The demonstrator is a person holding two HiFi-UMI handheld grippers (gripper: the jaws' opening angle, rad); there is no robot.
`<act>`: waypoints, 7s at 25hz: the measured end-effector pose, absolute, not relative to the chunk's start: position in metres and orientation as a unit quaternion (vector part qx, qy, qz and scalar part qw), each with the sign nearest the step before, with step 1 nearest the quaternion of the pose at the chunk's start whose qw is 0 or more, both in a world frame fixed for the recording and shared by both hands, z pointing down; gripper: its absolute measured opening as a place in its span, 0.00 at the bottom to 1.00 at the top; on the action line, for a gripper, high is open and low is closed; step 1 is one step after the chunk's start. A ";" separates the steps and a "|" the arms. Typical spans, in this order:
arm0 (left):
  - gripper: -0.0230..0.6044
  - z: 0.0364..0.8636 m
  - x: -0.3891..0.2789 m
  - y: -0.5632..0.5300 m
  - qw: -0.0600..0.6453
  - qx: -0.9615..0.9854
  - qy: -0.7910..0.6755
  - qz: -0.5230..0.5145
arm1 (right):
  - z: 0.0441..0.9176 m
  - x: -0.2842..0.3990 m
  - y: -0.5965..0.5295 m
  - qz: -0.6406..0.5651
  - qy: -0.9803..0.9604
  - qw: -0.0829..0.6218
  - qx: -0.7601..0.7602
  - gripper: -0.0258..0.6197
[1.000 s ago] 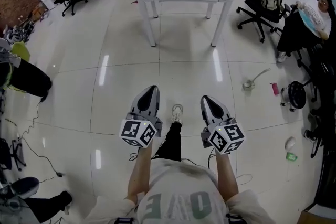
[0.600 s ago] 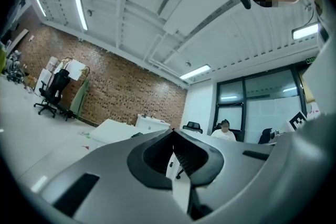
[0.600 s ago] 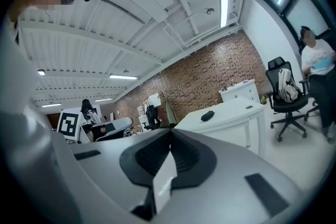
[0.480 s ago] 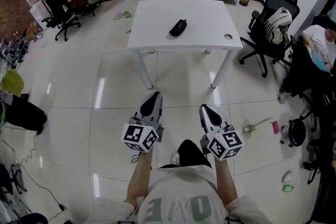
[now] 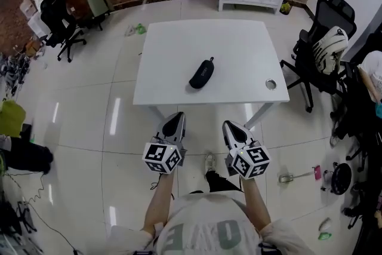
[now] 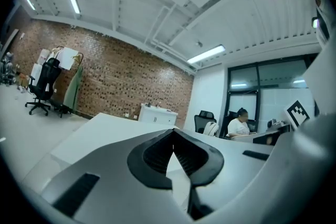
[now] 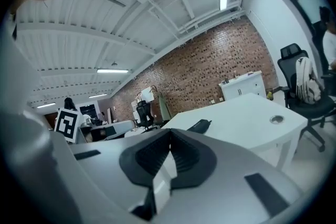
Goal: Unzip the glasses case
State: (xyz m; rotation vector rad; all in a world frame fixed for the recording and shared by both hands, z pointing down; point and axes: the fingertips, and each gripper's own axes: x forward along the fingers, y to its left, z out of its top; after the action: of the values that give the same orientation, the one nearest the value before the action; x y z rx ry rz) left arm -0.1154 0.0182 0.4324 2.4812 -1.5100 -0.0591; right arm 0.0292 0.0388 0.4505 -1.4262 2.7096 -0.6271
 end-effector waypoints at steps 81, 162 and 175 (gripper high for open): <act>0.04 0.573 -0.040 -0.291 0.245 0.864 -0.361 0.251 | 0.626 -0.010 -0.211 -0.280 0.814 -0.334 -0.383 0.04; 0.04 0.572 -0.040 -0.290 0.243 0.864 -0.381 0.223 | 0.619 -0.014 -0.214 -0.217 0.797 -0.372 -0.423 0.05; 0.04 0.571 -0.040 -0.290 0.244 0.862 -0.390 0.213 | 0.619 -0.013 -0.211 -0.178 0.806 -0.409 -0.389 0.05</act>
State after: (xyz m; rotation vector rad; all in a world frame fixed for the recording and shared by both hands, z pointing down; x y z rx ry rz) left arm -0.0400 -0.2902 0.5712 2.3549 -1.0657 0.5805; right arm -0.0128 -0.2110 0.6194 -1.6995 3.5195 -0.7755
